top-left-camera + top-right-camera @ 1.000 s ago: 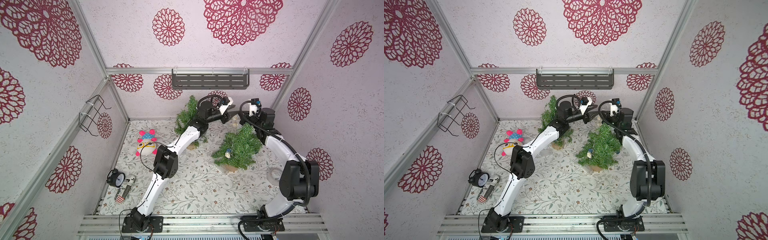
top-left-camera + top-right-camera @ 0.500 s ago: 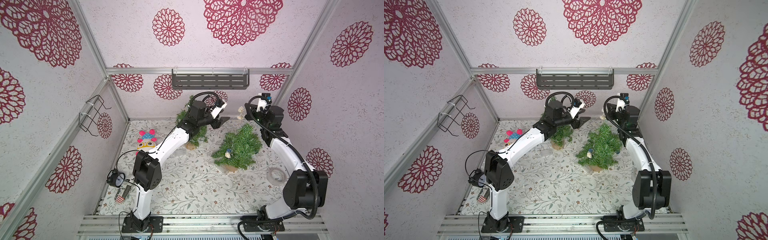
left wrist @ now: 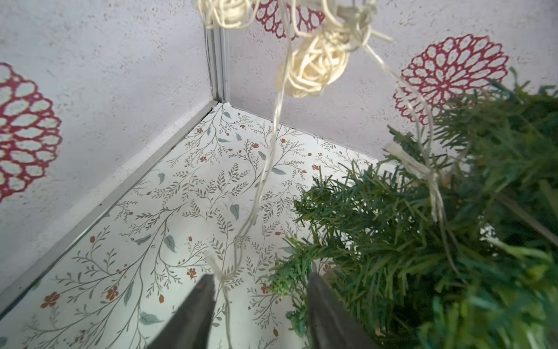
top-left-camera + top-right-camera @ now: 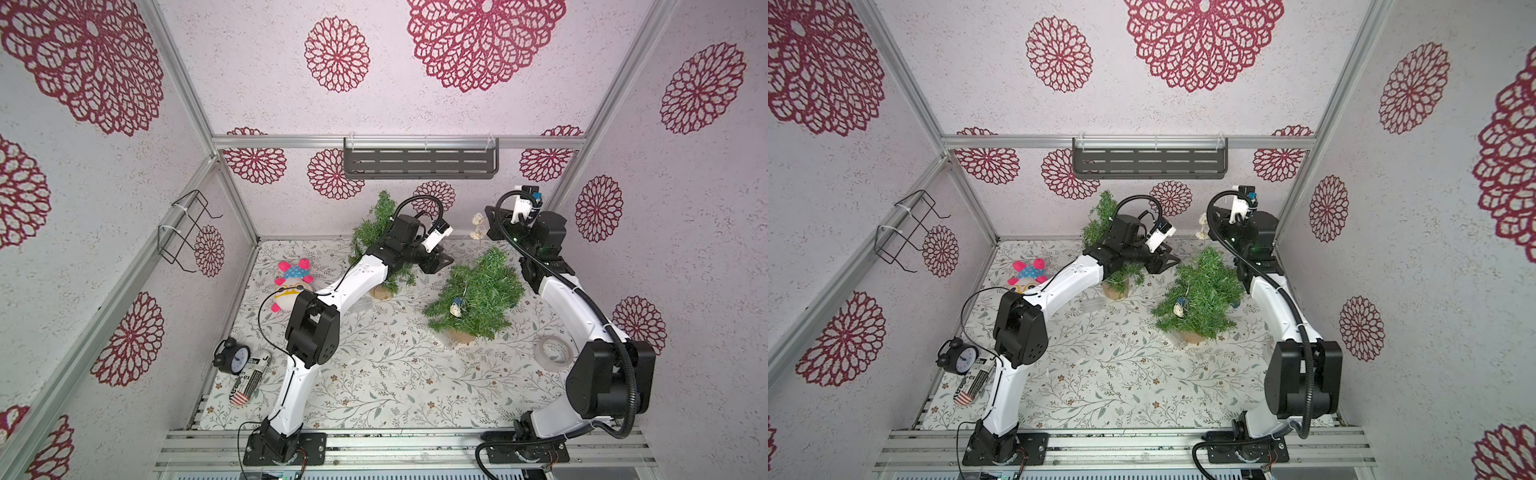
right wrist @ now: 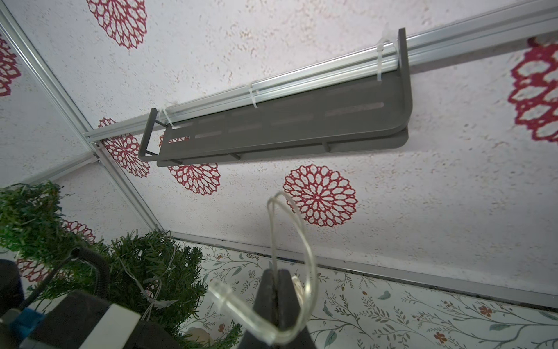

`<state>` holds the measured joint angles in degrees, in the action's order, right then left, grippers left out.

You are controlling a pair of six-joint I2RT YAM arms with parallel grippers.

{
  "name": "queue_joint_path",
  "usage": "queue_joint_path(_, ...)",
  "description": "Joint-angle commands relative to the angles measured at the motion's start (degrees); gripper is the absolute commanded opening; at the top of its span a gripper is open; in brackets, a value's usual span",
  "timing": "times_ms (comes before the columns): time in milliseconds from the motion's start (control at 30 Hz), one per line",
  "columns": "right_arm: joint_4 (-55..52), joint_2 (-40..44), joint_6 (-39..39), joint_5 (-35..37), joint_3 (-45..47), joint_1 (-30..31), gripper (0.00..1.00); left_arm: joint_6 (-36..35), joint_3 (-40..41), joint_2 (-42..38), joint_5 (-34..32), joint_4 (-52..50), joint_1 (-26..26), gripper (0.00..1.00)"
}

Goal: Wrap string light around the christmas tree
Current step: Wrap the light string around the Christmas tree.

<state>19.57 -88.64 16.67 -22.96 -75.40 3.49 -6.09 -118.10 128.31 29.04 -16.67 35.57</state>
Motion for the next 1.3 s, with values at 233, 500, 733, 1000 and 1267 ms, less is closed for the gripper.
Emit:
queue_joint_path(233, 1.17, 4.06, 0.5, -1.27, -2.15, 0.38, 0.0, 0.27, -12.53, 7.47, -2.14, 3.05, -0.58, 0.0)
queue_joint_path(500, -1.14, 5.45, 0.73, -4.6, -2.51, 0.38, 0.06, 3.34, -20.61, 12.36, -6.28, 9.76, -0.75, 0.0)
queue_joint_path(733, -5.01, 6.88, 0.03, -9.69, -0.93, 0.38, 0.18, 8.96, -14.24, 9.41, -0.05, 21.34, -0.7, 0.0)
queue_joint_path(1000, -6.76, 5.86, -1.05, -5.66, -0.98, 0.21, 0.15, 5.77, 2.8, -2.97, -1.62, 24.32, 3.34, 0.0)
queue_joint_path(1267, -5.63, 5.47, 0.25, -6.41, -0.67, 0.21, 0.15, 4.07, -2.3, -3.6, -4.84, 22.35, 3.37, 0.0)
